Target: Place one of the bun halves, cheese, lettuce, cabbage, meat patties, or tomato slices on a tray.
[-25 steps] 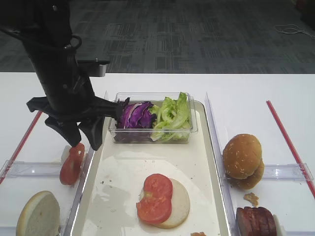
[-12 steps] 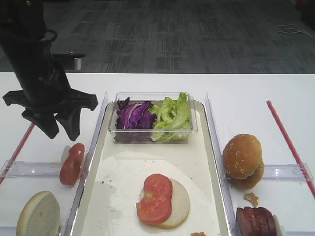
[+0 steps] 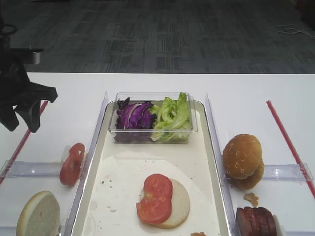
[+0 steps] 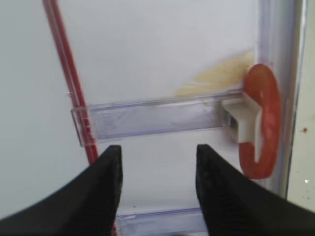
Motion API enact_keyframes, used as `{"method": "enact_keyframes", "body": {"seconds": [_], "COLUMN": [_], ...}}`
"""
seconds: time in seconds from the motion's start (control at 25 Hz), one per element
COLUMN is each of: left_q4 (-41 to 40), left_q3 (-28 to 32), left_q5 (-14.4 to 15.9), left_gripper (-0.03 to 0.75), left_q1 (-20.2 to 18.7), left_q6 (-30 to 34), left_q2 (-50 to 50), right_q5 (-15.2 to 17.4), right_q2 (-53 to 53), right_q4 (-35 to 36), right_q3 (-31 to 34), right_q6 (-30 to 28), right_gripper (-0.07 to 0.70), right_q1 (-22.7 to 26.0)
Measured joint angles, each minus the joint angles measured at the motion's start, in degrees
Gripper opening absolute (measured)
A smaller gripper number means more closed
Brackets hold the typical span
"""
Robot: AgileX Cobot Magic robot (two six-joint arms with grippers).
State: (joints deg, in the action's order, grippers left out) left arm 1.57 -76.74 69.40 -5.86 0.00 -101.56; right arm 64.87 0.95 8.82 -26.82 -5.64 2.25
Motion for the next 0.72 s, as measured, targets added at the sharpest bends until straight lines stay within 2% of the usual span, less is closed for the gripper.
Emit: {"method": "enact_keyframes", "body": {"seconds": [0.16,0.36,0.72], "left_q4": [-1.6,-1.6,-1.6], "left_q3": [0.0,0.0,0.0], "left_q5": [0.0,0.0,0.0], "left_gripper": [0.333,0.385,0.455], "left_q1": [2.4,4.4,5.0], "left_q6": [1.0,1.3,2.4], "left_q2": [0.0,0.0,0.0], "right_q5": [0.0,0.0,0.0], "right_q2": [0.0,0.0,0.0], "right_q4": [0.0,0.0,0.0], "right_q3": [0.0,0.0,0.0], "right_q6": [0.0,0.0,0.0], "right_gripper": [0.468,0.468,0.468], "right_q1": [0.0,0.0,0.0]}}
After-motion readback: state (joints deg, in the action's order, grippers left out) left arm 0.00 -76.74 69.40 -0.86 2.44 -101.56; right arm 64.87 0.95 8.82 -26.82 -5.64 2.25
